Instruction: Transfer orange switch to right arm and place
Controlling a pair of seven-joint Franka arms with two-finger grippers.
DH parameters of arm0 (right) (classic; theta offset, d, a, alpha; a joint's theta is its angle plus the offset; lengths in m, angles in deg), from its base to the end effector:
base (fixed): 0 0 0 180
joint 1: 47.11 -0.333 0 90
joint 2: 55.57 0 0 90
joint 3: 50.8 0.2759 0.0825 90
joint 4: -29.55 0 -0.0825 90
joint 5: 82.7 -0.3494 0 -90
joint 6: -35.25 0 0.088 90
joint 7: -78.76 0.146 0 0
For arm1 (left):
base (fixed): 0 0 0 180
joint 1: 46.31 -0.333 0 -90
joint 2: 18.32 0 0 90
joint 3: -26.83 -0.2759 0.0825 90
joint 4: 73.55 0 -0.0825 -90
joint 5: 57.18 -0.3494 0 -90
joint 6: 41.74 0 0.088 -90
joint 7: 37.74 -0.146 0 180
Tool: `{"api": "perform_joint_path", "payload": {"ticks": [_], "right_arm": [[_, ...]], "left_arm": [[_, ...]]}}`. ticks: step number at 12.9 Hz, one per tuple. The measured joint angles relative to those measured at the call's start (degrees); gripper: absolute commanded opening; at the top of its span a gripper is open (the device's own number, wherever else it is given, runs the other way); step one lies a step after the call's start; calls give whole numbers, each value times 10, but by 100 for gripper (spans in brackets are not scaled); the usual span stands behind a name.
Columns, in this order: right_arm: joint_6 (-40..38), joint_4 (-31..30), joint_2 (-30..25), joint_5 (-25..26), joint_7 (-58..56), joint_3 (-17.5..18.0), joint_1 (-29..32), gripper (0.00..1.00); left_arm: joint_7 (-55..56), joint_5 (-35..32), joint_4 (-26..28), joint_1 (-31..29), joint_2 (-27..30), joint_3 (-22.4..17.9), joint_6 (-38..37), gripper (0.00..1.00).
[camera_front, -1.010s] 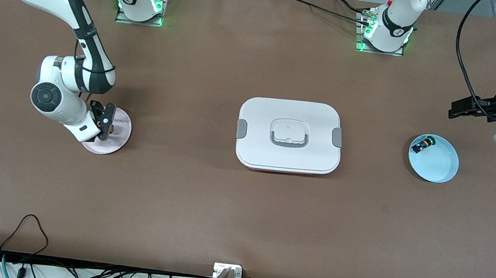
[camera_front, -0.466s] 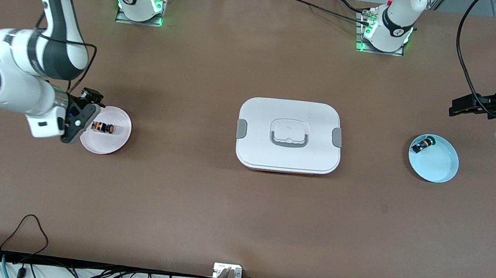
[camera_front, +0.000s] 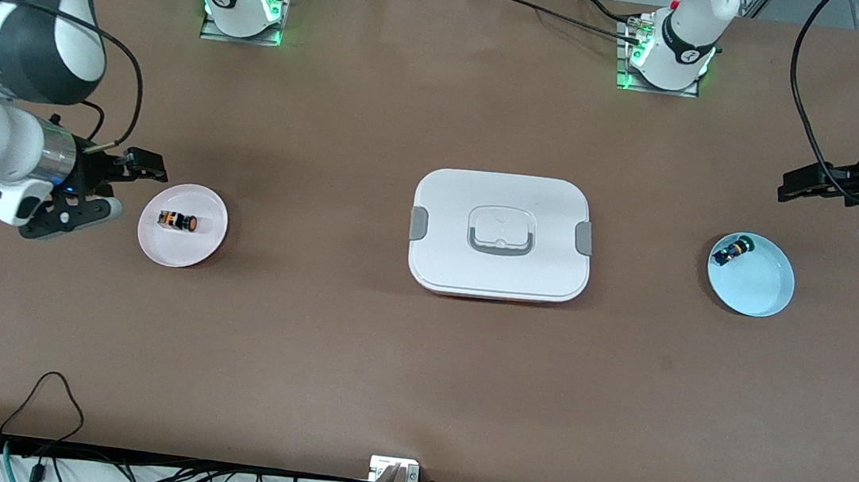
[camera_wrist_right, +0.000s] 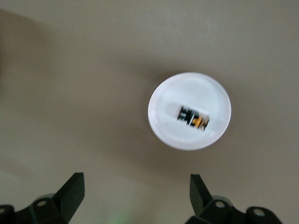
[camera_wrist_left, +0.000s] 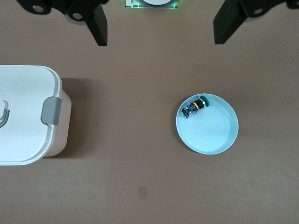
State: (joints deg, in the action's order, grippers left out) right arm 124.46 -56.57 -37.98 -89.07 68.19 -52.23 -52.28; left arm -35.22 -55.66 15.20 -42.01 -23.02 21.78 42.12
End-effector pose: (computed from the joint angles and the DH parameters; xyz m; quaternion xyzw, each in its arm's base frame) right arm 0.5675 0.0547 0.4058 -0.9837 -0.1173 0.1227 0.0588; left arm 0.5210 0.0013 0.5041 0.9961 0.0283 -0.0836 0.0084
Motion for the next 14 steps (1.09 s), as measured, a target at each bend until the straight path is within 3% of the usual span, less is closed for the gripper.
{"api": "perform_joint_path", "payload": {"ticks": [2,5,9,14], "right_arm": [[-34,40,-3,-3,51,0,-7,100],[-4,59,-13,18,63,-19,-13,100],[-8,58,-30,79,80,-46,-9,100],[25,-25,-90,90,86,-46,-12,100]], "left_arm": [[0,0,0,-1,0,-1,2,100],[0,0,-1,-6,0,-4,4,100],[-27,-12,-7,-8,0,-6,10,100],[-43,-12,-7,-21,-3,-9,11,100]]}}
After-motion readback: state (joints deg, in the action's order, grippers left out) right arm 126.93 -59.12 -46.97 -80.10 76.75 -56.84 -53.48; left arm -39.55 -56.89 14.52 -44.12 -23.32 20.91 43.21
